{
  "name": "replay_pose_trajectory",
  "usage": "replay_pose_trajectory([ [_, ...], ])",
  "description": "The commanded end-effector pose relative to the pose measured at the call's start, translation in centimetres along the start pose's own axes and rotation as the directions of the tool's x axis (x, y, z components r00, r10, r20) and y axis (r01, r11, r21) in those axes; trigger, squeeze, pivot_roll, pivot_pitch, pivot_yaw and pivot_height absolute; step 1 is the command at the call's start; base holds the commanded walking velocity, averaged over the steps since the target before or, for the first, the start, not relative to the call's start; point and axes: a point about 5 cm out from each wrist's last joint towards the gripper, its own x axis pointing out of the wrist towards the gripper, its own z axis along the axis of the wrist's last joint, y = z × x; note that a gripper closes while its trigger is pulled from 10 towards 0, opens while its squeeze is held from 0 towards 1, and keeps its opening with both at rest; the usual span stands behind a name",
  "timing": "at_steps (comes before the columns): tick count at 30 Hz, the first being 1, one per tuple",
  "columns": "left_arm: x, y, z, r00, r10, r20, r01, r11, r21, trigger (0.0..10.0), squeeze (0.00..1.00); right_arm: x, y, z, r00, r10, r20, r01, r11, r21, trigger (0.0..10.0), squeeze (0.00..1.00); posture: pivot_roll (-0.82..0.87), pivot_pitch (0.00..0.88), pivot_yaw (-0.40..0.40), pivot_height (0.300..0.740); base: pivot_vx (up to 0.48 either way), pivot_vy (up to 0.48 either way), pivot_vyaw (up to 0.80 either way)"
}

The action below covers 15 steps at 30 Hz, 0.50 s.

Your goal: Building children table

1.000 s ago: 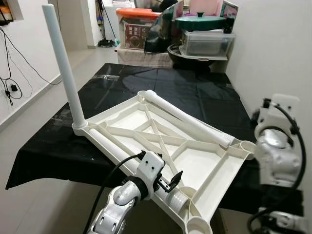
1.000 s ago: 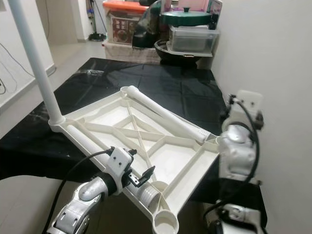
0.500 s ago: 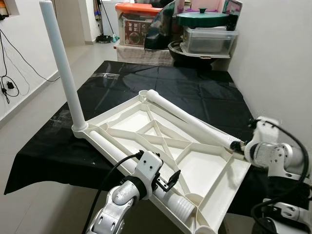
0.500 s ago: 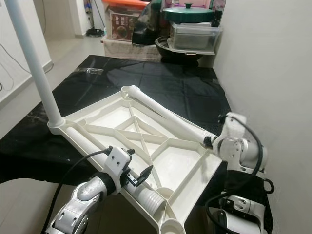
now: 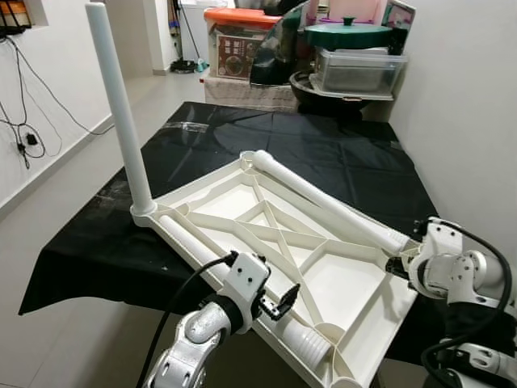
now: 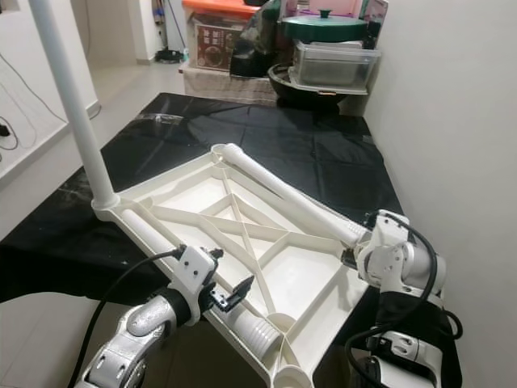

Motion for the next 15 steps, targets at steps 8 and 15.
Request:
replay_pose_trajectory([
  [8,-0.2,-0.2,-0.3,1.000,-0.004,-0.014,0.004,1.000,-0.021,10.0,0.00,0.9,-1.4,-1.6,0.993,-0.033,-0.117,0.048,0.990,0.133,10.0,0.00,0.13,0.000,-0.113,0.740,0.000,0.000,0.00],
  [15,-0.1,-0.2,-0.4,1.000,-0.007,-0.023,0.006,1.000,-0.023,10.0,0.00,-0.7,-1.1,2.0,0.998,0.041,0.054,-0.054,0.959,0.277,10.0,0.00,0.13,0.000,-0.109,0.740,0.000,0.000,0.00],
])
